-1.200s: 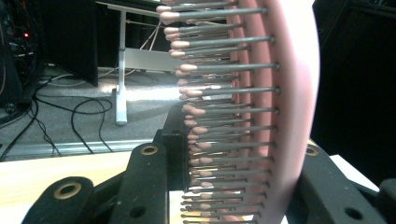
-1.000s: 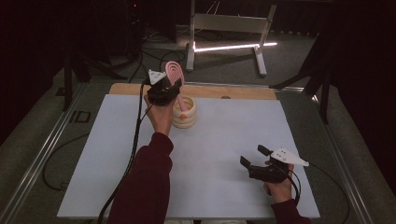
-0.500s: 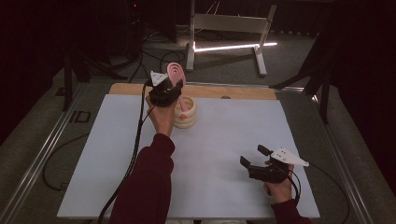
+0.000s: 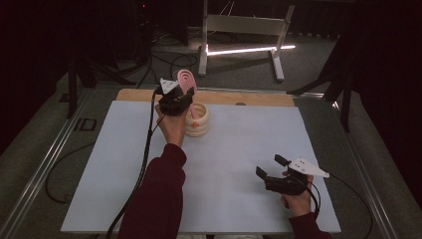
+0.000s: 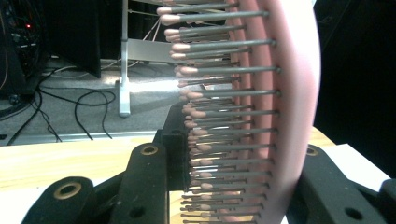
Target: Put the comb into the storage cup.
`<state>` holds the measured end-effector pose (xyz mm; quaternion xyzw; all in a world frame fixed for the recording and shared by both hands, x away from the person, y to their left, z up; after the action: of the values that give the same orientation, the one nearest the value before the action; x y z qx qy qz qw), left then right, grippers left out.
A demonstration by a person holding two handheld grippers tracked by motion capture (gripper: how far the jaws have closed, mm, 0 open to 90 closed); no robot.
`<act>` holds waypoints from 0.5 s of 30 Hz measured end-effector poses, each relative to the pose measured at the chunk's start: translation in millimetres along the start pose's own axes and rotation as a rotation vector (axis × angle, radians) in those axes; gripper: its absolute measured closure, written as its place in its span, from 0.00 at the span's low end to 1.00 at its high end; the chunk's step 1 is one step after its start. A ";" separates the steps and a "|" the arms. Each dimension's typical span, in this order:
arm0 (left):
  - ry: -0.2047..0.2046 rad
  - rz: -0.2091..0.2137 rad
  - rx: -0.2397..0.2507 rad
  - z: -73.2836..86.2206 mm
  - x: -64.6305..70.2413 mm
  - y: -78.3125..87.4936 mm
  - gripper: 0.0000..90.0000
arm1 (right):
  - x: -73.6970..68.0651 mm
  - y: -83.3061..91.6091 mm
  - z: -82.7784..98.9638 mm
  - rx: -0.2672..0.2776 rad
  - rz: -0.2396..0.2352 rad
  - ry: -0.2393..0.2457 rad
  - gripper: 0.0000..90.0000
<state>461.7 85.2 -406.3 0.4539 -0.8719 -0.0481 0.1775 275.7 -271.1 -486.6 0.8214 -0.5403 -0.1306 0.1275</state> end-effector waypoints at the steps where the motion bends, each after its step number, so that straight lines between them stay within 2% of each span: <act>1: 0.002 0.001 0.000 0.4 0.3 -0.6 0.72 | 0.2 0.0 0.0 0.001 0.000 0.000 0.10; 15: 0.006 0.009 -0.023 8.1 2.8 -7.2 0.72 | 0.2 -0.1 0.0 0.001 0.000 -0.002 0.10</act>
<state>462.9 78.1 -414.9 0.4482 -0.8727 -0.0560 0.1854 275.9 -271.2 -486.7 0.8213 -0.5406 -0.1313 0.1267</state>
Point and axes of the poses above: each handheld gripper's, and its own axes: y roughly backward along the jaws, z roughly out of its underside, x roughly to its right, the point moved 1 cm from there along -y, roughly forward along the jaws, and after that the axes turned 13 degrees about z, right-handed, at the moved point
